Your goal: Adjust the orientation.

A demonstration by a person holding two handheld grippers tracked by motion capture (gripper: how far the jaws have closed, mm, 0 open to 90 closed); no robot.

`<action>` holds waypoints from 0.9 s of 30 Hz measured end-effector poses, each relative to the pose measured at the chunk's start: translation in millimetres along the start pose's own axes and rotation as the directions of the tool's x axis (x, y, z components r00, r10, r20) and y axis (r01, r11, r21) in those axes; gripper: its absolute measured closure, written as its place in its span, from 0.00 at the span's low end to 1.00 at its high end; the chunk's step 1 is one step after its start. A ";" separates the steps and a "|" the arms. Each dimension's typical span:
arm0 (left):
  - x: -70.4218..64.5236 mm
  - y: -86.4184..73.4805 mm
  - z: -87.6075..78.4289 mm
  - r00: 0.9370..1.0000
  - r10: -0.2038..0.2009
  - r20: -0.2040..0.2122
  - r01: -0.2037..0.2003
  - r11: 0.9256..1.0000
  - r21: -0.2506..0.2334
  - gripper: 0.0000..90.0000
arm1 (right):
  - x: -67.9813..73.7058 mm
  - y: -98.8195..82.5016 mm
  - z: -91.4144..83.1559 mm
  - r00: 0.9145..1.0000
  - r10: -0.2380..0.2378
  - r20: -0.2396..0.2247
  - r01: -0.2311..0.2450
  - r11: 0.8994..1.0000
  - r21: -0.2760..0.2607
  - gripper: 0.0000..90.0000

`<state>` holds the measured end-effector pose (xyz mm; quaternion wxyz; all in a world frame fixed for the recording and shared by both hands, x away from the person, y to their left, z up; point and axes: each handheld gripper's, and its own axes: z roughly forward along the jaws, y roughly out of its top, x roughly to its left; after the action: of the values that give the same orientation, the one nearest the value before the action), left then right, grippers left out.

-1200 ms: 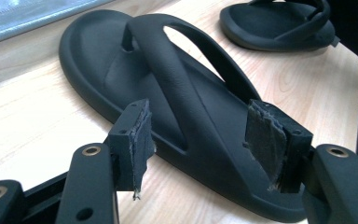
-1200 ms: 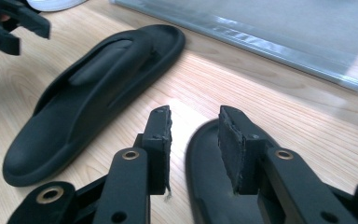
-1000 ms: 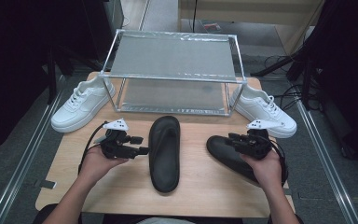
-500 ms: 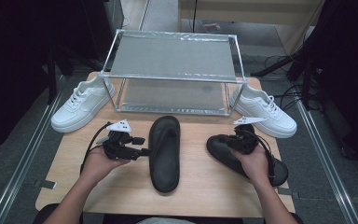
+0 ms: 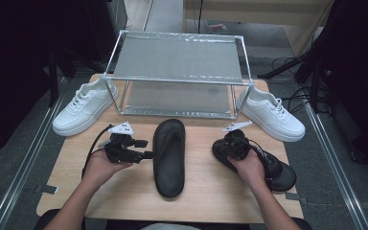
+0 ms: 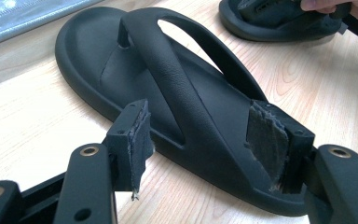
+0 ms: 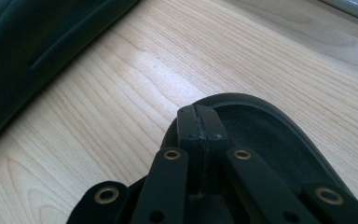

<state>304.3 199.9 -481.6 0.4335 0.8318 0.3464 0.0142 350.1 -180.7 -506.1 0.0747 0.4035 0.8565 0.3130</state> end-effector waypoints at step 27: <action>2.9 8.0 4.0 1.000 0.018 0.003 -0.018 1.000 -0.009 0.45 | 43.8 -8.8 8.7 0.991 -0.088 -0.100 0.084 0.995 -0.046 0.99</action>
<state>312.3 195.7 -479.1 0.4377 0.8328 0.3383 0.0184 318.7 -148.5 -512.8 0.0528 0.3479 0.8692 0.3474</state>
